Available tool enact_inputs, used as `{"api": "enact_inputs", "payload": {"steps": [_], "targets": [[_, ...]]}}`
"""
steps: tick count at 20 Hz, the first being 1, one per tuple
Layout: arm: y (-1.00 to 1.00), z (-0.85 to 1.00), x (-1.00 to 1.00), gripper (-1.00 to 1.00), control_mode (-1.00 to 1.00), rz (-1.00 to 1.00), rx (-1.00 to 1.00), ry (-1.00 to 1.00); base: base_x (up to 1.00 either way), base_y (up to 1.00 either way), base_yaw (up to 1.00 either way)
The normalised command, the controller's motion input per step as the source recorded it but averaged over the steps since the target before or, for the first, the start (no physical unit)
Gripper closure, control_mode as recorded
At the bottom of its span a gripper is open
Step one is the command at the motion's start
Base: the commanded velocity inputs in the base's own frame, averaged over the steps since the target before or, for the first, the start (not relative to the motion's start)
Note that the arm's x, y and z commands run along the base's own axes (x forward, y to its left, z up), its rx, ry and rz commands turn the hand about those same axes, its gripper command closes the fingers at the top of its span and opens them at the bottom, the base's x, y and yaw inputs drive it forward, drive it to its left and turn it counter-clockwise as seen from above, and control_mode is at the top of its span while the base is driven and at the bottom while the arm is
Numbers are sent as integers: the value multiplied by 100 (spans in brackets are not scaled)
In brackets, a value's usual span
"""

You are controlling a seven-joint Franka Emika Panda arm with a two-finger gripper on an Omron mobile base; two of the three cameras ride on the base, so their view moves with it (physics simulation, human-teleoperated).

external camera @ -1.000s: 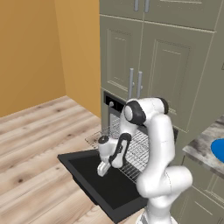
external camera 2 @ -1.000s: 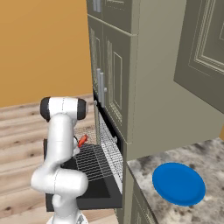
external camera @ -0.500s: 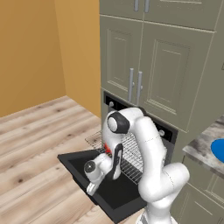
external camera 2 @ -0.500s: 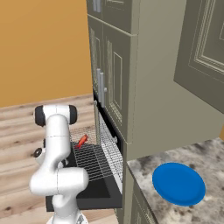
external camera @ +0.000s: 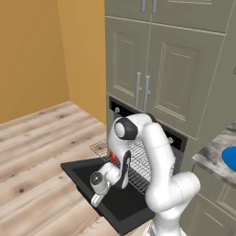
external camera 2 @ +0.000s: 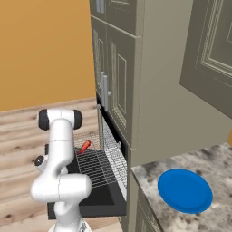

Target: Place the fish on the top rack of the oven, and slide the tray back inside. Close the oven door.

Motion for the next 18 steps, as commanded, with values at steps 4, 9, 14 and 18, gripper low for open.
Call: {"api": "enact_inputs", "payload": {"steps": [4, 9, 14, 18], "targets": [[36, -86, 29, -100, -100, -5, -13, -10, 0, 0, 0], [13, -77, 63, -100, -100, -7, -12, -10, 0, 0, 0], [-8, -20, 26, -100, -100, -4, -5, -4, 0, 0, 0], [-1, 0, 1, -100, -100, -1, 0, 0, 0, 0, 0]]}}
